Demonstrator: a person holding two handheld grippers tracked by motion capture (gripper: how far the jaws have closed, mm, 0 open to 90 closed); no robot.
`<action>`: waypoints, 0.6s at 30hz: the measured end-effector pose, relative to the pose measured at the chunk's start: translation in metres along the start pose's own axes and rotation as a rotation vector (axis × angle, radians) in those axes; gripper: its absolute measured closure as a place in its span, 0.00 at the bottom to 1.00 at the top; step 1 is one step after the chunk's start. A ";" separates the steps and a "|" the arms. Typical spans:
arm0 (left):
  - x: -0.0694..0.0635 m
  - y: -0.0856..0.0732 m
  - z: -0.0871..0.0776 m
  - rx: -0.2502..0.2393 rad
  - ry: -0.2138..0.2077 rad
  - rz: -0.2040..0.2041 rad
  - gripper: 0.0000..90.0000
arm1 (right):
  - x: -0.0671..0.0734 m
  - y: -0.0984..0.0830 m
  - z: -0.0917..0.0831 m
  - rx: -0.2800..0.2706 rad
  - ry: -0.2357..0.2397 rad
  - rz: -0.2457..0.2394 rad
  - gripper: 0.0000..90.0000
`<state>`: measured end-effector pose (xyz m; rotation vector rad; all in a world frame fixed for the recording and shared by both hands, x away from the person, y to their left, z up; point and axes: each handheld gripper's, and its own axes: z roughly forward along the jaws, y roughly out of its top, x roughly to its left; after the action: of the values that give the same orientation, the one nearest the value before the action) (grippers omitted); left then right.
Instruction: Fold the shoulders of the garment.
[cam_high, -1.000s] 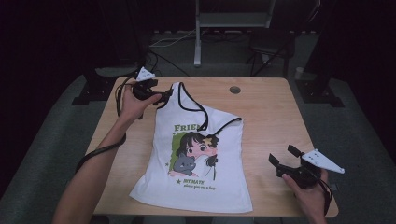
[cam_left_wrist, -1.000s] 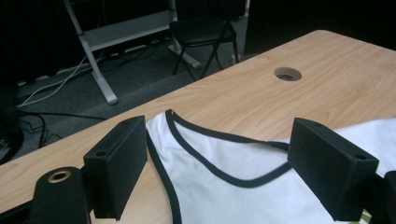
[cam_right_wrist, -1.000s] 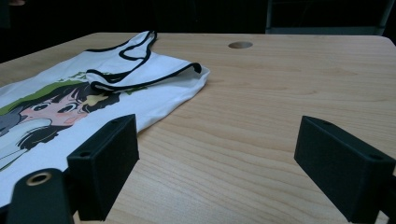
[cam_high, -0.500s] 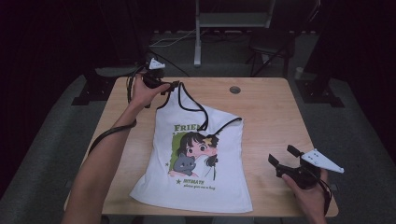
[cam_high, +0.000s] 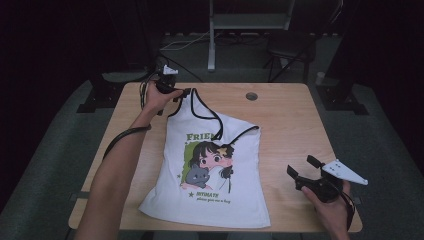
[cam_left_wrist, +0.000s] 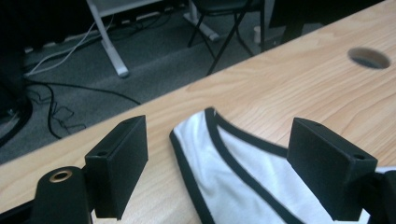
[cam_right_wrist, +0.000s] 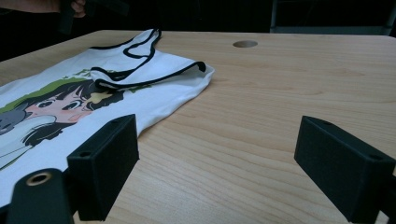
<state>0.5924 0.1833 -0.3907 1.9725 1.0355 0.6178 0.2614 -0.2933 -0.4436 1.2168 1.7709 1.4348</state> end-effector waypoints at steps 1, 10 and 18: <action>0.000 -0.001 0.002 0.000 -0.001 -0.006 0.23 | 0.000 0.000 0.000 -0.001 0.000 -0.001 0.15; 0.003 -0.008 0.015 0.050 -0.004 -0.019 0.29 | 0.001 0.000 0.001 0.001 0.006 -0.003 0.15; -0.003 -0.010 0.030 0.094 -0.002 -0.030 0.38 | 0.001 0.000 0.001 -0.004 0.008 -0.004 0.15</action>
<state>0.6079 0.1717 -0.4161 2.0341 1.1085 0.5600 0.2615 -0.2919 -0.4436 1.2067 1.7738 1.4418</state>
